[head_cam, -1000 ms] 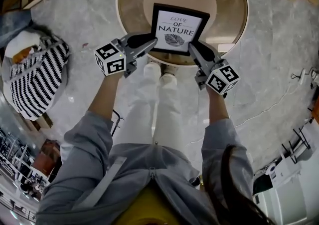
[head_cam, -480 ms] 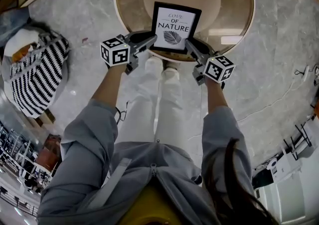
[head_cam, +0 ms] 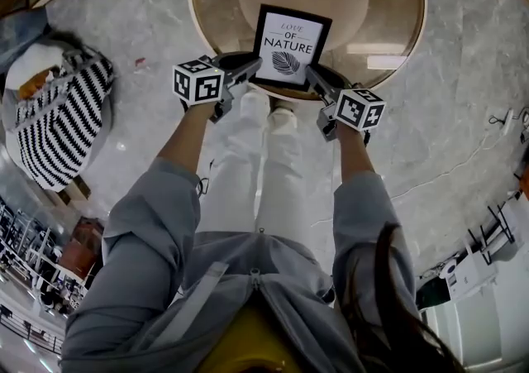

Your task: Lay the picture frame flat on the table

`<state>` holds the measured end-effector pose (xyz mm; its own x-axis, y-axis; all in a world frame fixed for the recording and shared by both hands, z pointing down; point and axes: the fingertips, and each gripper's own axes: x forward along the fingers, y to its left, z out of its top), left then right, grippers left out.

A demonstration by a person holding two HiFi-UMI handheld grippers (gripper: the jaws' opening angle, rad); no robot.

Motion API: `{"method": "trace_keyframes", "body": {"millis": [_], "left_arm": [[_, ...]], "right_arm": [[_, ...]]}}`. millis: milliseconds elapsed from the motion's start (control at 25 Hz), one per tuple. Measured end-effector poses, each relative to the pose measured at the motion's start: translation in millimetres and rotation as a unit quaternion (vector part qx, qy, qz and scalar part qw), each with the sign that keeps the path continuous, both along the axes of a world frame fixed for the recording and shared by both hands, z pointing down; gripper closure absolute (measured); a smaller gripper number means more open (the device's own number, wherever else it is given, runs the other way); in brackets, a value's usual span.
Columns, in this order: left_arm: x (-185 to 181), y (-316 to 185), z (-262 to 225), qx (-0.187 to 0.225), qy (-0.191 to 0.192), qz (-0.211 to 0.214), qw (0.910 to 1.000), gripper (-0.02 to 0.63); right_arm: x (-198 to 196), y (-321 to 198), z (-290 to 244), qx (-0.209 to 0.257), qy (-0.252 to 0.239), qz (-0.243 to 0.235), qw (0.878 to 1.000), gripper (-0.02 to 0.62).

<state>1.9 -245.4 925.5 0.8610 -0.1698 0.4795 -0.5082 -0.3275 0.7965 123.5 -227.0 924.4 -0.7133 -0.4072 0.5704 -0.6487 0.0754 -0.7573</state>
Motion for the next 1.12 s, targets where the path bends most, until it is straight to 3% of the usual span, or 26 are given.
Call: {"method": "trace_keyframes", "body": {"millis": [320, 480, 720, 920, 1120], "left_arm": [[-1, 0, 8, -0.036, -0.044, -0.038, 0.9976, 0.512], [-6, -2, 8, -0.053, -0.087, -0.066, 0.9926, 0.497], [-3, 1, 13, -0.087, -0.099, -0.102, 0.9861, 0.486], [-5, -1, 12, -0.073, -0.124, -0.092, 0.9852, 0.435], [-14, -2, 6, -0.064, -0.149, -0.116, 0.9799, 0.377]], "right_arm": [[1, 0, 1, -0.019, 0.009, 0.047, 0.999, 0.523], [2, -1, -1, -0.032, 0.02, 0.065, 0.997, 0.522], [4, -4, 3, -0.055, 0.03, 0.109, 0.992, 0.522], [11, -6, 8, -0.06, 0.074, 0.124, 0.988, 0.502], [20, -2, 4, -0.057, 0.144, 0.116, 0.981, 0.448]]}}
